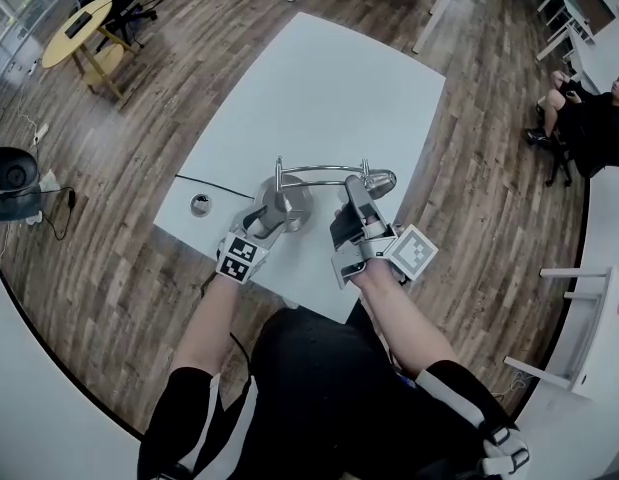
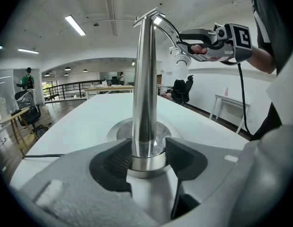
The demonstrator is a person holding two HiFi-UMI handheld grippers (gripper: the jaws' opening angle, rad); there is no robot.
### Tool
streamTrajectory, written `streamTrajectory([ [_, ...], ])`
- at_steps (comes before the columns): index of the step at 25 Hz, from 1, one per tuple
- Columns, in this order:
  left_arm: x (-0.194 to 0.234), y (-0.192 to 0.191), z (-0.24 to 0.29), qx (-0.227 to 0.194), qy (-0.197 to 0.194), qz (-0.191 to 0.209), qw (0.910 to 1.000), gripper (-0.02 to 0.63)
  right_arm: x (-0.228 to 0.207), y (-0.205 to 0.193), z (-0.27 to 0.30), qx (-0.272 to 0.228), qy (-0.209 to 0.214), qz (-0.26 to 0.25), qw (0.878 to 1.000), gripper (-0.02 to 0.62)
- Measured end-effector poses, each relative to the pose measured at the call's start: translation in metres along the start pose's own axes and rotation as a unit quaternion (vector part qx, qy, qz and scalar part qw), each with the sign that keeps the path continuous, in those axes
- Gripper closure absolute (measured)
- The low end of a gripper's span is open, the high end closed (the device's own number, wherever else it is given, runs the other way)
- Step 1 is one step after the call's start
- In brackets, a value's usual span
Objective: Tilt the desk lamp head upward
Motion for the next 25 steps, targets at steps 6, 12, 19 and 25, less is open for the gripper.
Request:
streamTrajectory([
  [6,0.001,0.001,-0.001,0.003,-0.007,0.002,1.0,0.376,0.019,0.001,0.005,0.004,0.026,-0.052,0.998,0.528],
  [12,-0.004,-0.001,0.0,0.003,-0.008,0.006,0.9999,0.376,0.037,0.002,0.005,-0.001,0.064,-0.095,0.993,0.534],
  [19,-0.002,0.0,0.001,0.003,-0.01,0.008,0.9999,0.377,0.048,-0.001,0.011,0.005,0.079,-0.114,0.99,0.541],
  [25,-0.001,0.0,0.001,0.007,-0.016,0.009,0.9998,0.376,0.063,-0.006,0.017,0.023,0.098,-0.154,0.983,0.546],
])
Point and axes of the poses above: the fingertips, and each gripper's own axes: z forward along the fingers, x to its left, y out of its top, the point moved 1 cm from there along -z, backward along the fingers, and after that the axes turned 14 degrees about -x, right-handed, at the moved point
